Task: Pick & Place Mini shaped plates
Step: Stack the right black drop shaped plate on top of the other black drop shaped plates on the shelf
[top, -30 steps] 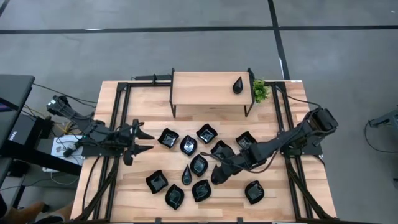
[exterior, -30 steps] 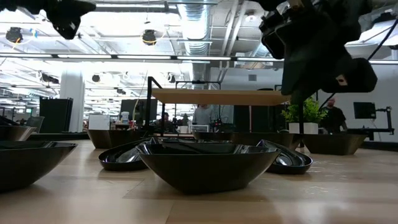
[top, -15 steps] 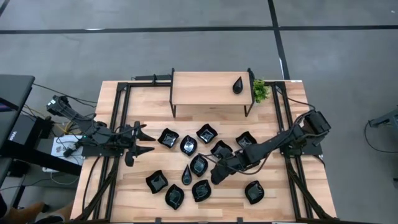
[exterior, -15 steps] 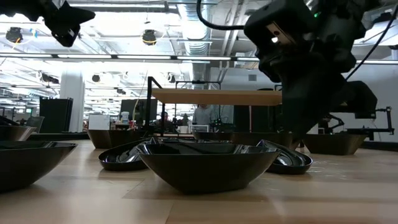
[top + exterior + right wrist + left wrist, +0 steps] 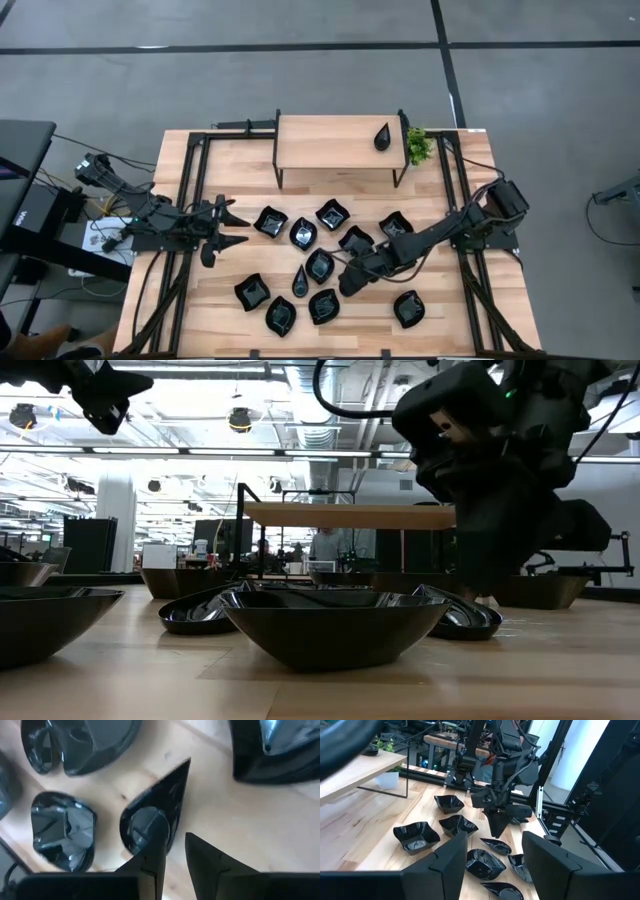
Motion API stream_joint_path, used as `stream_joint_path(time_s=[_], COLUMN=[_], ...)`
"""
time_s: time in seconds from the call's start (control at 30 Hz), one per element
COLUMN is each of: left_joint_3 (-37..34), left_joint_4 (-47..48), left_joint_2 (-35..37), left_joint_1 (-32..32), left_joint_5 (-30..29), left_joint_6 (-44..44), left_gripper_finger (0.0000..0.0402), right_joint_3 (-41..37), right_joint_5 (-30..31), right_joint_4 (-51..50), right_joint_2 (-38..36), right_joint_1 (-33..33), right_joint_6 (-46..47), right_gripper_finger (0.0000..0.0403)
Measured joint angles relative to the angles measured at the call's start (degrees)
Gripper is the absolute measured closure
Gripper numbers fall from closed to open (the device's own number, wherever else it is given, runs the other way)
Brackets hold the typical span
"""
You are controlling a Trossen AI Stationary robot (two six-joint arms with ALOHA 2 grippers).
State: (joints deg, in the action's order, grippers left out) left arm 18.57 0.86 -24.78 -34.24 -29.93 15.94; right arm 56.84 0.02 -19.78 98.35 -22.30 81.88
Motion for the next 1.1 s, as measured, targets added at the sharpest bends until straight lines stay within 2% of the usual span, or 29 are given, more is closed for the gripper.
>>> stream_joint_path(time_s=[0.73, 0.93, 1.1], left_joint_3=[-0.02, -0.04, -0.04], left_joint_4=[-0.08, -0.08, -0.08], left_joint_2=[-0.01, 0.0, -0.01], left_joint_1=[-0.01, 0.0, 0.0], left_joint_5=[0.0, 0.0, 0.0], left_joint_6=[-0.22, -0.24, -0.22], left_gripper_finger=[0.0211, 0.0211, 0.0211], right_joint_3=[-0.01, 0.0, -0.02], right_joint_5=[-0.14, -5.62, -4.29], right_joint_4=[-0.58, -1.15, -0.73], right_joint_2=[-0.04, -0.04, -0.04], right_joint_1=[1.82, 1.9, 1.9], right_joint_6=[-1.65, -3.43, -2.47], right_gripper_finger=[0.0334, 0.0335, 0.0335])
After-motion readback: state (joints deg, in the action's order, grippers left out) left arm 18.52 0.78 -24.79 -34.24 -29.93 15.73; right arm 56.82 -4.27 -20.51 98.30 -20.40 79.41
